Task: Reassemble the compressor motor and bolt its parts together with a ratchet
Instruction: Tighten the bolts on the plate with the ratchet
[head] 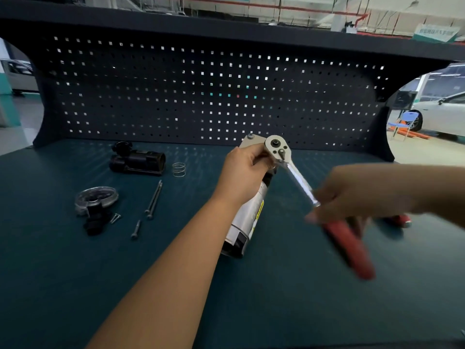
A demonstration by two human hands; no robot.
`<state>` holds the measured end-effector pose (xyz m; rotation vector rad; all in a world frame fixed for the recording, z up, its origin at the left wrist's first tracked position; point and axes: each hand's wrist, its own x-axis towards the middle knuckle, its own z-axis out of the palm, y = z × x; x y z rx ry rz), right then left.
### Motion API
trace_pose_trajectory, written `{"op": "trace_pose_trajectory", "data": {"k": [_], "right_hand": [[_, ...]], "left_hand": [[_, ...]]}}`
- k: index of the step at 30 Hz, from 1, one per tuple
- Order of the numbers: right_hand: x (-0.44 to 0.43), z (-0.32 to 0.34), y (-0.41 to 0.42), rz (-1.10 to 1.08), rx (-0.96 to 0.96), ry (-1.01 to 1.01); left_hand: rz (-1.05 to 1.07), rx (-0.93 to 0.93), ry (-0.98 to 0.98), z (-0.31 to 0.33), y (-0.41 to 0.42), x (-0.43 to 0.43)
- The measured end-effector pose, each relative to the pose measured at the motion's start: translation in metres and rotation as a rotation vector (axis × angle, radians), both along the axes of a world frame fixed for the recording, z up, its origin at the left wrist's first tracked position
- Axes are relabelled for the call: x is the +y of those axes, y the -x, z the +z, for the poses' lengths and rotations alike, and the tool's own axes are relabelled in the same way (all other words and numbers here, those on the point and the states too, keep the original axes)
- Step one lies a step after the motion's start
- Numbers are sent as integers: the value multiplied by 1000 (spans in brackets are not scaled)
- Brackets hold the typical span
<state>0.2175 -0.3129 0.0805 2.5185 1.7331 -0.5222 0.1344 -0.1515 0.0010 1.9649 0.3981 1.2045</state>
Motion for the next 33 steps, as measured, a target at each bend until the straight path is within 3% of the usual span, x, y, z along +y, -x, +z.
{"op": "trace_pose_trajectory", "data": {"k": [3,7,10,14,16,22,25,33], "right_hand": [[5,30,-32,-6,-465,60],[34,48,-57,91,-969,-223],[67,51,-62,163,-1150,-377],[97,53,-58,267,-1197,-472],[96,54,-62,291,-1195,-485],[49,31,-83,263,-1122,-228],[19,9,-76,247,-1030,-203],[4,-38,1,-7,-107,-369]], "left_hand": [[8,-6,-1,2,-1,-2],[-14,-22,70,4,-3,-2],[-13,-5,42,2,-3,0],[18,0,-21,-1,-4,1],[17,12,-23,-1,-4,1],[33,-11,11,3,-2,1],[6,-10,6,2,-1,1],[30,3,-46,1,-2,0]]}}
